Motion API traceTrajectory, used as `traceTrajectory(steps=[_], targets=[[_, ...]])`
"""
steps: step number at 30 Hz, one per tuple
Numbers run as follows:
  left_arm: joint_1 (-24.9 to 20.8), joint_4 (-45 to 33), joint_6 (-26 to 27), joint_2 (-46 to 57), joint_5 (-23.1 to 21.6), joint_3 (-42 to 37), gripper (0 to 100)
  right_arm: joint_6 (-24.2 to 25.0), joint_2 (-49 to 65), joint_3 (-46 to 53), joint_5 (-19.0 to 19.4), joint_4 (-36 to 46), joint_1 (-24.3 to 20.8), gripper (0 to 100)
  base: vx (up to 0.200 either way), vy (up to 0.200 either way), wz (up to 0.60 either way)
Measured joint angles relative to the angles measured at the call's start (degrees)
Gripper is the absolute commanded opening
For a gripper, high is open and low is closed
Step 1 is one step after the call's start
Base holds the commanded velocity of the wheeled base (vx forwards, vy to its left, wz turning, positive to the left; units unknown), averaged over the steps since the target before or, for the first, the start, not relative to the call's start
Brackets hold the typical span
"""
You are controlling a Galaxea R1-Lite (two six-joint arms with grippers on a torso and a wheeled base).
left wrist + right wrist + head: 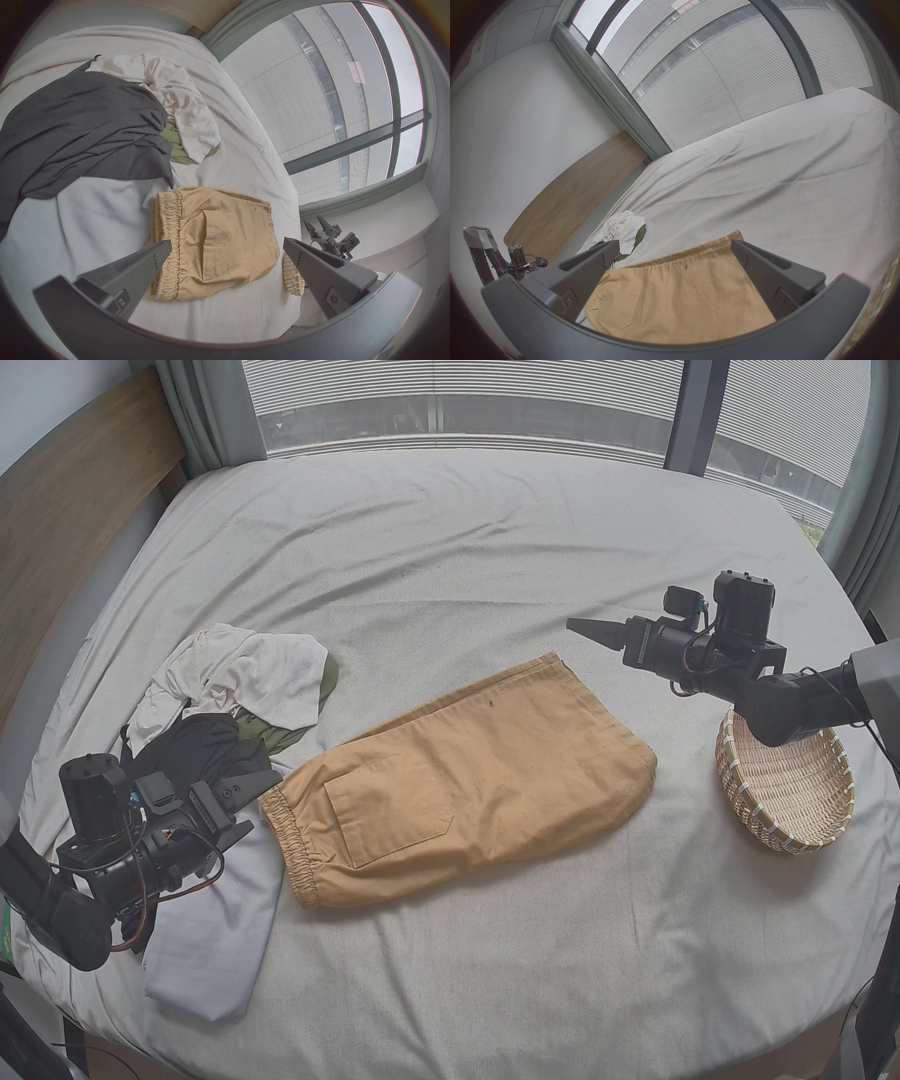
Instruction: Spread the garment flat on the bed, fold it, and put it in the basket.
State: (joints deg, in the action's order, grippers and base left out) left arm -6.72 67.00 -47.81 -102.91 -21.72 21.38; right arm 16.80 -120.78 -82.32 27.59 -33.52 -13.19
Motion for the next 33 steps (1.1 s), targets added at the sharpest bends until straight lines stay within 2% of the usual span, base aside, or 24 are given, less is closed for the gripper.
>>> traceTrajectory(steps=[3,10,21,26,33], targets=[[-0.24,1.38,0.77,0.33,-0.11,-0.05,100,0.02,1.74,4.29,0.00,-0.11,-0.26,100,0.000,0.000,0.00],[-2.04,5.01,6.21,0.95,-0.74,-0.94,100,1.56,7.78,17.73,0.33,-3.78,-0.34,100,0.000,0.000,0.00],[-3.67,10.68,15.25,0.21,-2.66,-5.10,100,7.28,11.58,37.89,0.11,-24.80,-0.12,100,0.000,0.000,0.00],[-3.97,11.30,16.45,-0.34,-2.85,-5.99,100,8.19,11.19,44.54,-0.02,-29.73,-0.12,100,0.000,0.000,0.00],[-4.11,11.56,16.62,-1.17,-2.93,-6.21,100,12.35,9.31,50.96,-0.57,-37.41,0.49,100,0.000,0.000,0.00]])
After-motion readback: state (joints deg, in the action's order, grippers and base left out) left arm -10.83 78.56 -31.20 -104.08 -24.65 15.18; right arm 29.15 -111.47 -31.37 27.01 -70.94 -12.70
